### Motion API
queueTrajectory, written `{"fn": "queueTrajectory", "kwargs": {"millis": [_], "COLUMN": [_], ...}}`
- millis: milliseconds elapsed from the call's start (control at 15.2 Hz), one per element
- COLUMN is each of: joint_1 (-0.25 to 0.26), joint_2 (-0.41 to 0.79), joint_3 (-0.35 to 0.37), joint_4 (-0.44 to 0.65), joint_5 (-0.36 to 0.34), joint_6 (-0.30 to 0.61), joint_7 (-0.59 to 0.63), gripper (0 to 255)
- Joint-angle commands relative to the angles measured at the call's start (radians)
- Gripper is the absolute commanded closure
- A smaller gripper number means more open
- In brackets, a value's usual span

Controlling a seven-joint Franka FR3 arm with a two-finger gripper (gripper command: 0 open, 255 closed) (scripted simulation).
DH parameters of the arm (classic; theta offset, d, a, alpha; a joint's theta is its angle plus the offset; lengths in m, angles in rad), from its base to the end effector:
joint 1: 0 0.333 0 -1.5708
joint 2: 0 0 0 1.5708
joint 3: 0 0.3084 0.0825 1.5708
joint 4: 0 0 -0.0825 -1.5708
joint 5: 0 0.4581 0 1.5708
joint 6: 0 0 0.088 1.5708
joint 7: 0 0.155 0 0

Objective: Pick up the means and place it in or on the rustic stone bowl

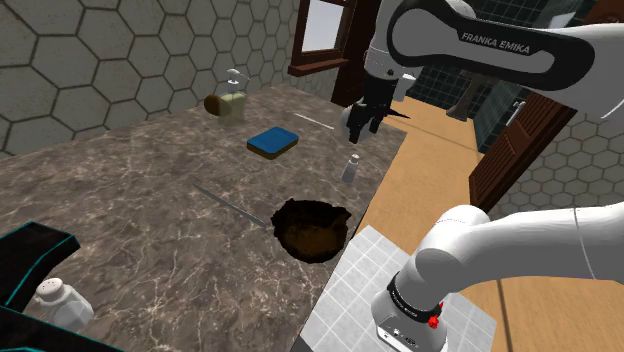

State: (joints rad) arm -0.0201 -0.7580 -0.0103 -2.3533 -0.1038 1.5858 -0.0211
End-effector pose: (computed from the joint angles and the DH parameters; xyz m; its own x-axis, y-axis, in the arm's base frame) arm 0.3938 -0.0282 0.5298 0.9999 -0.0049 -0.0116 -0.0038 -0.9953 0.0963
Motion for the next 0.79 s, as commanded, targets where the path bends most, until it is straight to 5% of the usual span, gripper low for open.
{"fn": "queueTrajectory", "kwargs": {"millis": [0,726], "joint_1": [0.0,0.088], "joint_2": [0.0,0.263], "joint_3": [0.0,0.11], "joint_4": [0.0,-0.007], "joint_5": [0.0,0.093], "joint_6": [0.0,0.247], "joint_7": [0.0,0.081], "gripper": [0,0]}}
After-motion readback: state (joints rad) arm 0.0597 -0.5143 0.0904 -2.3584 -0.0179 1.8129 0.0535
